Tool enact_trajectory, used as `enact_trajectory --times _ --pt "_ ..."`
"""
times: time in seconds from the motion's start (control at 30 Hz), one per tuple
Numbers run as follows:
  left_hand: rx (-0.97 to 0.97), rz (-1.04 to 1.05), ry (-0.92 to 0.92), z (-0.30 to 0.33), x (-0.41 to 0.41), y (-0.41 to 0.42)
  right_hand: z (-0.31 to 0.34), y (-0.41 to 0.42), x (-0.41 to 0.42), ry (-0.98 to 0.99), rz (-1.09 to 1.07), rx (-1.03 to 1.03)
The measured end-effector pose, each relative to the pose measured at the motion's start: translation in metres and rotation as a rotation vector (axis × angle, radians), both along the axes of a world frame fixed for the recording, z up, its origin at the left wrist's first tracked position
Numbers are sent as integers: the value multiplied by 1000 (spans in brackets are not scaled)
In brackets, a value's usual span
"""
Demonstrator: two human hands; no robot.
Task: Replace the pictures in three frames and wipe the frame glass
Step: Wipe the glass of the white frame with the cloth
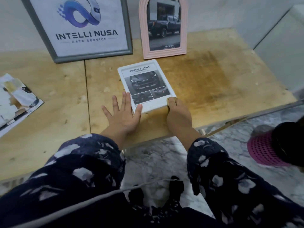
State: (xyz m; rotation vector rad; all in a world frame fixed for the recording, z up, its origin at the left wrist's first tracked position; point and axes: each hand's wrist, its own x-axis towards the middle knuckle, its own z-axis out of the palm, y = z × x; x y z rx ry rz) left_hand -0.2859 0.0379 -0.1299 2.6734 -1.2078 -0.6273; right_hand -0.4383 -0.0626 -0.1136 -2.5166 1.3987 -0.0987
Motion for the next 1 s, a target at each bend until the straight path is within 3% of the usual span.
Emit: enact_trajectory --times 0.2,0.5,0.67,0.83,0.93,1.0 --pt "41 -34 74 5 8 2 -10 27 25 -135 -24 -99" --pt "81 -50 77 8 9 1 -4 50 35 -93 142 -70" --pt "80 -50 162 12 14 0 -2 62 44 -26 268 -38" --pt "75 -71 243 14 22 0 0 61 35 -82 295 0" --pt "64 -65 259 13 23 0 1 57 31 -187 290 162" --pt "64 -68 256 13 23 0 7 48 23 -331 149 367"
